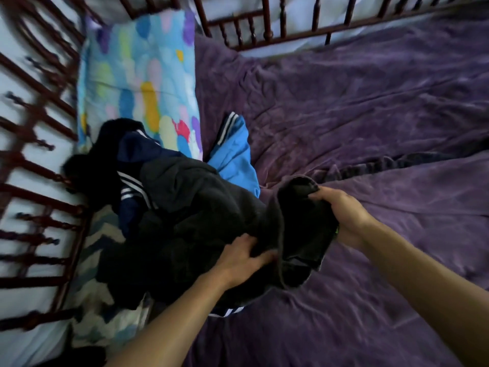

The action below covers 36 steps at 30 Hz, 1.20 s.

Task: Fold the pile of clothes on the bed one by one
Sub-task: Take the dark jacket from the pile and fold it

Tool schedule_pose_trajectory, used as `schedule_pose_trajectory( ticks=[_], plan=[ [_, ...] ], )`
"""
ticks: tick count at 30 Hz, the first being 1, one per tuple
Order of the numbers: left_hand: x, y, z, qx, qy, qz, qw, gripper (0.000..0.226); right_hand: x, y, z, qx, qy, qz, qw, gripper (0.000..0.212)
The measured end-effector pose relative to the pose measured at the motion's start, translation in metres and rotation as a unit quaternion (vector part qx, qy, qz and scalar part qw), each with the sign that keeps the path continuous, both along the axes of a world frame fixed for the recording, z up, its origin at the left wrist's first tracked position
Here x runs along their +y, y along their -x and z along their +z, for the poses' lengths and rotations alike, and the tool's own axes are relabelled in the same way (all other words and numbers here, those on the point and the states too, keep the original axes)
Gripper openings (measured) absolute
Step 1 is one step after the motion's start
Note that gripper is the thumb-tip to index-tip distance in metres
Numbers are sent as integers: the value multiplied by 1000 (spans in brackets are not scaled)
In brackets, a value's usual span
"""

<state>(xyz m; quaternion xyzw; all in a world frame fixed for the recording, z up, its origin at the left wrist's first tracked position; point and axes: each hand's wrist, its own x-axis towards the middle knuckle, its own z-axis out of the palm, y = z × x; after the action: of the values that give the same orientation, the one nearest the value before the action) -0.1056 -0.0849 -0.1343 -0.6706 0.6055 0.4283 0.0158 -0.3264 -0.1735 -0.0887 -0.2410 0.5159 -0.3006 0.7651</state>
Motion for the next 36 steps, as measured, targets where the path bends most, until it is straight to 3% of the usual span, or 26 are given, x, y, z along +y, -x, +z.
schedule_pose_trajectory(
  ticks=[2, 5, 7, 9, 11, 13, 15, 17, 18, 20, 23, 25, 29, 32, 36],
  plan=[
    [13, 0, 20, -64, 55, -54, 995, 72, -3, -7, 28, -24, 3, 2, 1000, 23],
    [14, -11, 53, -68, 130, -75, 986, 40, -3, -23, 66, -25, 40, 35, 998, 23],
    [7, -37, 85, -11, 208, 0, 978, 18, -6, -33, 94, -11, 77, 31, 997, 25],
    [-2, -81, 132, 39, 292, 128, 947, 8, -10, -41, 119, 12, 118, 14, 993, 24],
    [-5, -123, 186, 53, 333, 196, 921, 12, -11, -54, 140, 31, 166, 21, 985, 23],
    [-1, -154, 236, 42, 381, 204, 901, 13, -6, -77, 156, 24, 202, 58, 977, 25],
    [7, -175, 279, 34, 445, 205, 871, 16, 4, -101, 174, -56, 205, 118, 970, 20],
    [21, -190, 312, 38, 487, 203, 849, 19, 15, -128, 181, -133, 181, 144, 964, 28],
    [29, -197, 325, 41, 499, 195, 843, 18, 23, -143, 177, -124, 192, 143, 963, 35],
    [45, -209, 344, 49, 517, 177, 836, 19, 50, -180, 158, 8, 292, 150, 945, 43],
    [69, -220, 357, 57, 529, 150, 833, 25, 108, -244, 128, 113, 404, 249, 873, 63],
    [79, -229, 361, 44, 543, 137, 828, 26, 135, -276, 120, 136, 438, 289, 840, 58],
    [95, -262, 370, -3, 559, 112, 821, 17, 143, -267, 141, 106, 446, 175, 871, 26],
    [99, -284, 375, -65, 575, 76, 812, 32, 139, -222, 200, 24, 414, 122, 902, 26],
    [92, -268, 400, -86, 622, 39, 777, 24, 138, -169, 283, -40, 407, 185, 893, 36]
  ],
)
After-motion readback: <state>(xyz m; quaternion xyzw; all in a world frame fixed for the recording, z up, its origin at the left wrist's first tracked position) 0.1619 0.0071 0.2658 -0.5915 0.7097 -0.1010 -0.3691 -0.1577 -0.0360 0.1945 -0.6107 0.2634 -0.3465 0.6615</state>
